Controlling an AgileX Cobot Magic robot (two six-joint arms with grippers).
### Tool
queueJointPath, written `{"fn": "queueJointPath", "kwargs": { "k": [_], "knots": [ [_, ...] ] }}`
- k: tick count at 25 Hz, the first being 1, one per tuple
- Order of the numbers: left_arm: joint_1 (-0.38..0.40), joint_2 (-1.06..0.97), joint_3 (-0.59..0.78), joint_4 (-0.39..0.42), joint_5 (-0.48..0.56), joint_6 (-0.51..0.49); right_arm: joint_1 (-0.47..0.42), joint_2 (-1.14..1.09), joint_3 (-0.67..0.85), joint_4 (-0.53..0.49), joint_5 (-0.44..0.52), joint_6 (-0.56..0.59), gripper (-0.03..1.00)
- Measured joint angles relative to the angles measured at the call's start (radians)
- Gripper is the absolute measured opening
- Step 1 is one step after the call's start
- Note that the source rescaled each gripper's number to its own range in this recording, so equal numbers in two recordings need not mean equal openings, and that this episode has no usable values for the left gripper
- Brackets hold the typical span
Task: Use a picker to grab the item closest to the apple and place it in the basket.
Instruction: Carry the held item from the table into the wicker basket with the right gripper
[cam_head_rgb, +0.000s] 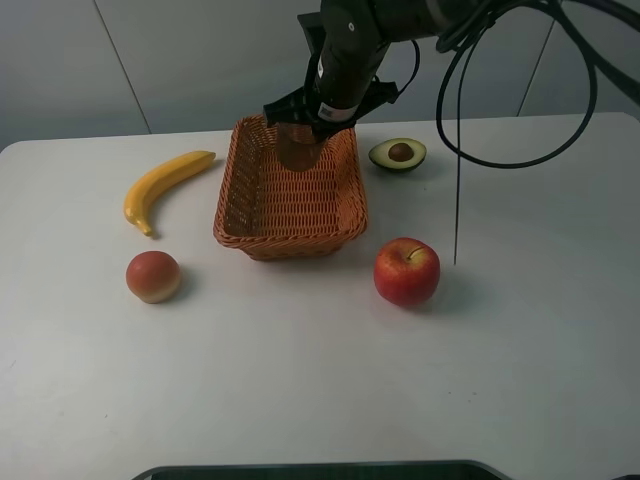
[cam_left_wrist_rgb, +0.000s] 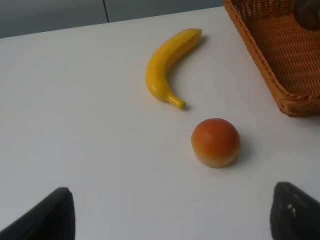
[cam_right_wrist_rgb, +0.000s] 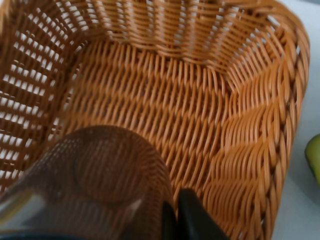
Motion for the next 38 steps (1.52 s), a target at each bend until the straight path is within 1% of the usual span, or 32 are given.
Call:
{"fn": "queueJointPath", "kwargs": {
  "k": [15,17,22,35,37,38],
  "knots": [
    [0.000,0.000,0.000,0.000,0.000,0.000,0.004,0.031,0.000,0.000,0.003,0.004,0.00],
    [0.000,0.000,0.000,0.000,0.000,0.000,0.005,0.031,0.000,0.000,0.003,0.004,0.03],
    [0.000,0.000,0.000,0.000,0.000,0.000,0.005,0.035,0.000,0.000,0.003,0.006,0.13],
    [0.000,0.000,0.000,0.000,0.000,0.000,0.009,0.044,0.000,0.000,0.003,0.034,0.14],
    [0.000,0.000,0.000,0.000,0.000,0.000,0.009,0.035,0.000,0.000,-0.003,0.035,0.20],
    [0.000,0.000,0.000,0.000,0.000,0.000,0.009,0.027,0.000,0.000,-0.005,0.037,0.26]
  ]
}}
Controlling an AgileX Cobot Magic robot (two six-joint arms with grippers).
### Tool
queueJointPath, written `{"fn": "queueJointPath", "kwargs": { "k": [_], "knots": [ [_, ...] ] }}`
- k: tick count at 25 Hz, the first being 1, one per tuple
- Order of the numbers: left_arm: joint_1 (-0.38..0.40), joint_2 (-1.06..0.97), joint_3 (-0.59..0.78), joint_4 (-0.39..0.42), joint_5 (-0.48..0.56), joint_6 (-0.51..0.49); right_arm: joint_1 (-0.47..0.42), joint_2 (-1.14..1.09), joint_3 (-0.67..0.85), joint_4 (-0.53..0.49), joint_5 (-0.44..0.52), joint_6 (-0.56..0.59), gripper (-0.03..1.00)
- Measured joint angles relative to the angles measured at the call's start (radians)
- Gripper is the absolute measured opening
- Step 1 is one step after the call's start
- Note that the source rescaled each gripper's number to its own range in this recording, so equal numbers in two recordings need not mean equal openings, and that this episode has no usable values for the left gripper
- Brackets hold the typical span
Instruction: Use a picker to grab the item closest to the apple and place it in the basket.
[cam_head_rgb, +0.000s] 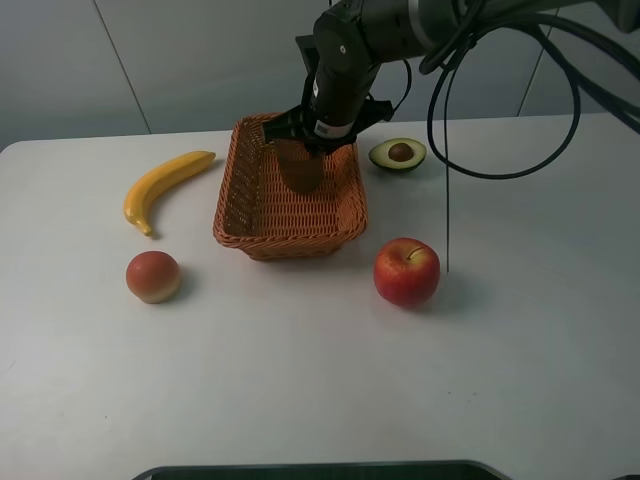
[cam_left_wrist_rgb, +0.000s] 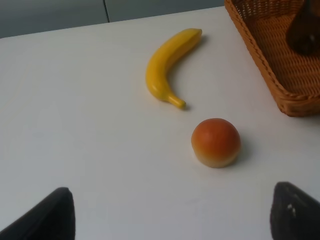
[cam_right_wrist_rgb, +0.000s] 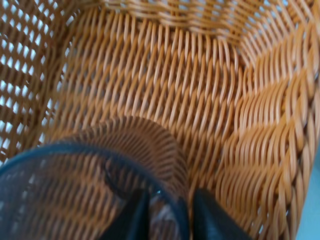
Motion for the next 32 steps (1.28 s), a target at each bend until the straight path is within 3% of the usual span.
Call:
{"fn": "queueJointPath", "kwargs": {
  "k": [3,7,14,21,25,32],
  "knots": [
    [0.000,0.000,0.000,0.000,0.000,0.000,0.000,-0.035,0.000,0.000,-0.005,0.000,0.47],
    [0.000,0.000,0.000,0.000,0.000,0.000,0.000,-0.084,-0.001,0.000,-0.006,0.000,0.65],
    [0.000,0.000,0.000,0.000,0.000,0.000,0.000,-0.174,-0.001,0.002,0.046,0.000,0.69],
    [0.000,0.000,0.000,0.000,0.000,0.000,-0.011,-0.270,-0.001,-0.025,0.185,-0.029,0.93],
    [0.000,0.000,0.000,0.000,0.000,0.000,-0.062,-0.329,0.010,-0.025,0.288,-0.048,0.96],
    [0.000,0.000,0.000,0.000,0.000,0.000,-0.214,-0.592,0.290,-0.019,0.322,-0.063,0.97]
  ]
}}
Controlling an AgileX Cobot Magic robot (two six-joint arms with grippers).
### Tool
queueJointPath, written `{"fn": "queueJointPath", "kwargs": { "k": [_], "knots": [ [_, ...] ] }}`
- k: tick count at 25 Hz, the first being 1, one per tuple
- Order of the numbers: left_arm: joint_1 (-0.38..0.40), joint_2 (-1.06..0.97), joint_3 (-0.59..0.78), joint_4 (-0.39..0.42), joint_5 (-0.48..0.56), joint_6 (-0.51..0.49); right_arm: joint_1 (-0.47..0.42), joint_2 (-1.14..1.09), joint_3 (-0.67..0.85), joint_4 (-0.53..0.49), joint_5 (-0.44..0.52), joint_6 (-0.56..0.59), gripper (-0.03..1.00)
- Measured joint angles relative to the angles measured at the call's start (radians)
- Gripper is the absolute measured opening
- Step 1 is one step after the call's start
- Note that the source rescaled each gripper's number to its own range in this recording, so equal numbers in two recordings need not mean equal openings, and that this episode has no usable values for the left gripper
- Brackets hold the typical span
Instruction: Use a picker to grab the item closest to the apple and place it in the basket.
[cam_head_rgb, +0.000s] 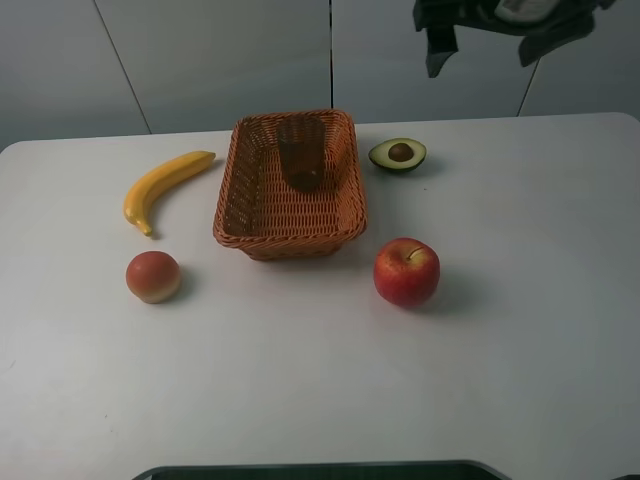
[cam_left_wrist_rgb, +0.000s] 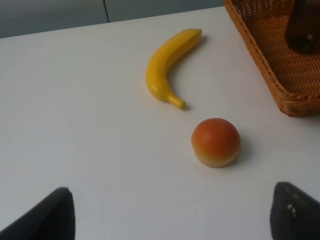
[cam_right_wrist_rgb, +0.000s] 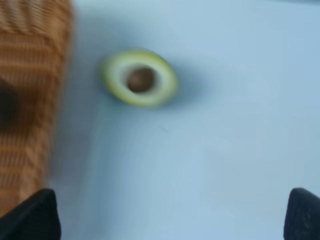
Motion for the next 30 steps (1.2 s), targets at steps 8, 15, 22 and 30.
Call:
{"fn": "queueJointPath", "kwargs": {
  "k": [8,15,22,30],
  "knots": [
    [0.000,0.000,0.000,0.000,0.000,0.000,-0.262,-0.429,0.347,0.042,0.036,-0.095,0.97],
    [0.000,0.000,0.000,0.000,0.000,0.000,-0.403,-0.756,0.514,0.115,0.066,-0.181,0.97],
    [0.000,0.000,0.000,0.000,0.000,0.000,-0.404,-1.002,0.647,0.184,0.060,-0.289,0.97],
    [0.000,0.000,0.000,0.000,0.000,0.000,-0.404,-1.196,0.775,0.239,0.034,-0.381,0.97]
  ]
}}
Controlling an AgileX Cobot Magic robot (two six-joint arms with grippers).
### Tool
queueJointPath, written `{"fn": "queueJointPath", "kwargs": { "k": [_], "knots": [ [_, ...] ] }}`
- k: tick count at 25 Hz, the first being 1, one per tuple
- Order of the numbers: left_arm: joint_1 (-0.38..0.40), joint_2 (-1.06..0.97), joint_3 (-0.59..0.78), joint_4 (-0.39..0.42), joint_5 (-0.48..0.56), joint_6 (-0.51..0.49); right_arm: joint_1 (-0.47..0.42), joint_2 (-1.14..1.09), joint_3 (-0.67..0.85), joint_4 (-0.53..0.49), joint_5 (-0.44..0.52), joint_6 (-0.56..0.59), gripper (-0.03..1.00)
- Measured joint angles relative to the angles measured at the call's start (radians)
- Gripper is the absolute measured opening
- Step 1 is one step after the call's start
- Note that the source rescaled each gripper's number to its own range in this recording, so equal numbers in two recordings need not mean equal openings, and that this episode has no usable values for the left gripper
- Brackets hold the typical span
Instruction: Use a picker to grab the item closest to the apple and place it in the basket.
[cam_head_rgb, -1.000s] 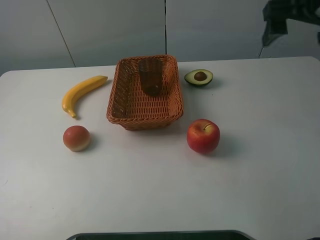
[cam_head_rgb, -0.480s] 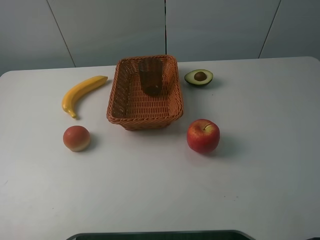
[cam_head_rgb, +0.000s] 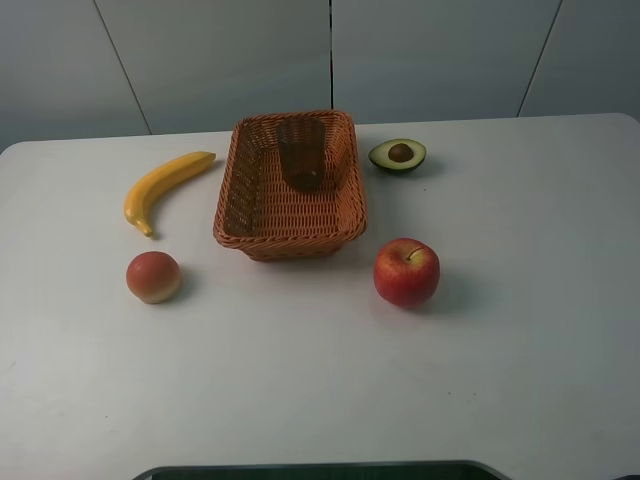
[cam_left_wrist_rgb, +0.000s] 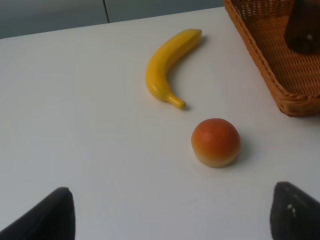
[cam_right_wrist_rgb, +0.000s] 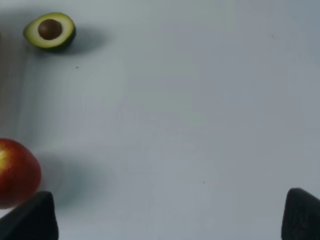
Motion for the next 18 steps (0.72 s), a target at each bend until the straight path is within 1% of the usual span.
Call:
{"fn": "queueJointPath", "kwargs": {
  "k": [4,7,18],
  "knots": [
    [0.000,0.000,0.000,0.000,0.000,0.000,0.000,-0.083,0.046,0.048,-0.013,-0.078,0.97],
    [0.000,0.000,0.000,0.000,0.000,0.000,0.000,-0.135,0.050,0.057,-0.027,-0.117,0.97],
    [0.000,0.000,0.000,0.000,0.000,0.000,0.000,-0.358,0.050,0.077,-0.025,-0.136,0.97]
  ]
}}
